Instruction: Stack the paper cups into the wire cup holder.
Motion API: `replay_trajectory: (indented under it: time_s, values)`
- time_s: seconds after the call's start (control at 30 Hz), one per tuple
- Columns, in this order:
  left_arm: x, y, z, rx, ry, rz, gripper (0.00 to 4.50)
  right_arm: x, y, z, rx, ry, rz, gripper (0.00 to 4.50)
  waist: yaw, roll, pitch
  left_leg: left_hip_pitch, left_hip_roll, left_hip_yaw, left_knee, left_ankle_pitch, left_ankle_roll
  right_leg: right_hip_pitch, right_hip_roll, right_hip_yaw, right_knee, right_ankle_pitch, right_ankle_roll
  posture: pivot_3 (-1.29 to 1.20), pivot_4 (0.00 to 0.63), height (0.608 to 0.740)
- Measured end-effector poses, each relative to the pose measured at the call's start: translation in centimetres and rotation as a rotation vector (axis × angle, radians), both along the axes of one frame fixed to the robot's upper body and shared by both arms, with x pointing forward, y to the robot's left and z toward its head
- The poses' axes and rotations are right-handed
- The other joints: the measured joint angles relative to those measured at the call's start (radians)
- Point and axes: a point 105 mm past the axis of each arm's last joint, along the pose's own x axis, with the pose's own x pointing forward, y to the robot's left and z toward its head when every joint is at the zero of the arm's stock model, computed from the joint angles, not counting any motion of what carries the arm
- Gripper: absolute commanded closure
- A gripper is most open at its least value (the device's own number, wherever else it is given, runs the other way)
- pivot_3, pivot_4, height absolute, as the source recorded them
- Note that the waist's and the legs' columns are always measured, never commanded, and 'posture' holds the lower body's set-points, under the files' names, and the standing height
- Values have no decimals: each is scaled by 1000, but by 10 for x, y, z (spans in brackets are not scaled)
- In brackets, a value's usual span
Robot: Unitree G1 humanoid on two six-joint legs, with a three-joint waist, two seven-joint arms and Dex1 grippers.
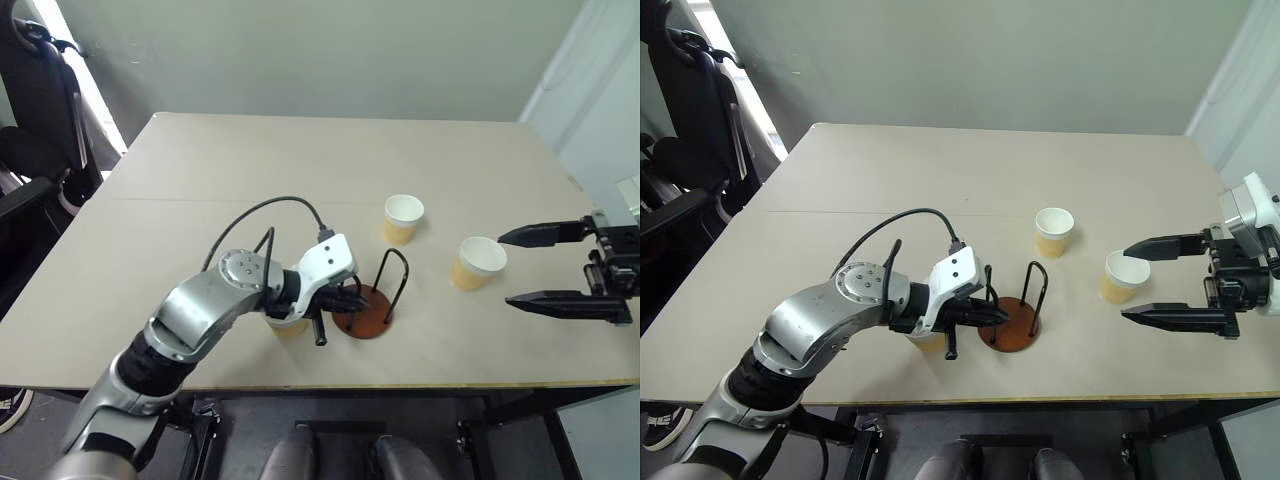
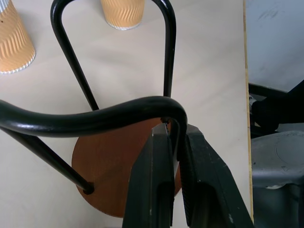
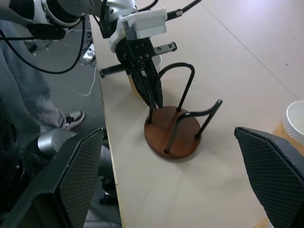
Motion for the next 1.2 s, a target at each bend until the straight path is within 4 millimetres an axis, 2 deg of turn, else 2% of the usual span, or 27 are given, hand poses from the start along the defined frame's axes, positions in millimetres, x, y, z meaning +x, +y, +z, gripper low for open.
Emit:
replay_trajectory:
  time_s: [0.03, 0.17, 0.47, 0.57, 0.7, 0.77, 0.9, 1.03, 1.13, 1.2]
  values:
    - [0, 0, 0, 0, 1, -1, 4490, 0, 0, 0, -2, -2, -1, 0, 0, 0, 0, 0, 0, 0, 0, 0, 0, 0, 0, 0, 0, 0, 0, 0, 150, 740]
    - [-2, 1, -2, 16, 8, -15, 3337, 1, -1, 0, -4, -8, -7, 0, 0, 0, 0, 0, 0, 0, 0, 0, 0, 0, 0, 0, 0, 0, 0, 0, 150, 740]
    - [-2, 5, -6, 53, -7, -27, 64, 2, -2, 0, -8, -14, -17, 0, 0, 0, 0, 0, 0, 0, 0, 0, 0, 0, 0, 0, 0, -1, 0, 0, 150, 740]
    - [-3, 8, -6, 65, -6, -29, 24, 3, -2, 1, -6, -22, -19, 0, 0, 0, 0, 0, 0, 0, 0, -1, 0, 0, 0, 0, 0, -1, -1, 0, 150, 740]
    - [-7, 23, -4, 120, 5, -42, 24, 4, -3, 4, -1, -38, -18, 0, -1, 0, 0, 0, 0, 0, -1, -1, 0, -1, 0, 0, 0, -2, -2, 0, 150, 740]
    - [-5, 31, 3, 140, -12, -38, 24, 6, -4, 5, 0, -41, -20, 0, -1, 0, 0, 0, 0, -1, -1, -1, 0, -1, 0, 0, 0, -2, -2, 0, 150, 740]
    - [-1, 39, 34, 133, -104, -57, 24, 8, -4, 6, -3, -49, -15, 0, 0, 0, 0, 0, 0, -1, -1, -2, 1, -1, 0, 0, 0, -2, -3, 0, 150, 740]
    - [-8, 51, 62, 109, -144, -107, 24, 10, -5, 4, -14, -47, -14, 0, -2, 0, 0, 0, 0, -1, -2, -5, 0, -2, 0, 0, 0, -3, -4, 0, 150, 740]
    - [-15, 69, 90, 43, -165, -143, 24, 20, -14, -5, -80, -43, -74, 0, -3, 0, 0, -2, 1, -1, -2, -6, 0, -5, 0, 0, 1, -3, -4, 0, 150, 740]
    - [-12, 82, 110, 2, -205, -104, 24, 30, -20, -16, -139, -47, -132, 0, -3, 0, 0, -1, 1, -1, -2, -7, 0, -5, 0, 0, 1, -3, -5, 0, 150, 740]
